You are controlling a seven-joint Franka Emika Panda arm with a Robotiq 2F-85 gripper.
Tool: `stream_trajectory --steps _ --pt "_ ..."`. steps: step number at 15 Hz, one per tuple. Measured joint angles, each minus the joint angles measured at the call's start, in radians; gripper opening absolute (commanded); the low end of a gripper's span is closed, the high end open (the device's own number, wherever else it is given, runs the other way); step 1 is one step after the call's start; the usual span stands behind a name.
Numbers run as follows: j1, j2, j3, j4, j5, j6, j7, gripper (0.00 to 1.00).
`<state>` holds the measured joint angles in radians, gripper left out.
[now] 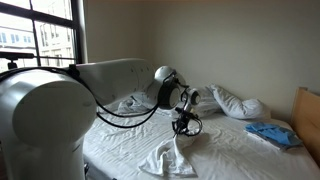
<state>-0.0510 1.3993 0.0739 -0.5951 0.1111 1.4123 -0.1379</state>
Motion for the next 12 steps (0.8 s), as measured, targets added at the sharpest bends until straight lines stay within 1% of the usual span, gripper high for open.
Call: stream_trajectory --steps 3,4,5,6,9,12 --pt "-0.002 0.047 0.033 -0.001 0.013 -0.043 -0.078 0.03" --pt "-0.003 0.067 0.043 -0.001 0.017 -0.058 -0.098 0.29" --pt "-0.004 0.083 0.049 -0.008 0.025 -0.072 -0.116 0.30" --pt "-0.005 0.091 0.053 -0.022 0.035 -0.089 -0.128 0.35" --pt "-0.013 0.097 0.055 -0.045 0.047 -0.131 -0.135 0.55" --pt "-0.029 0.096 0.051 -0.039 0.048 -0.134 -0.133 0.73"
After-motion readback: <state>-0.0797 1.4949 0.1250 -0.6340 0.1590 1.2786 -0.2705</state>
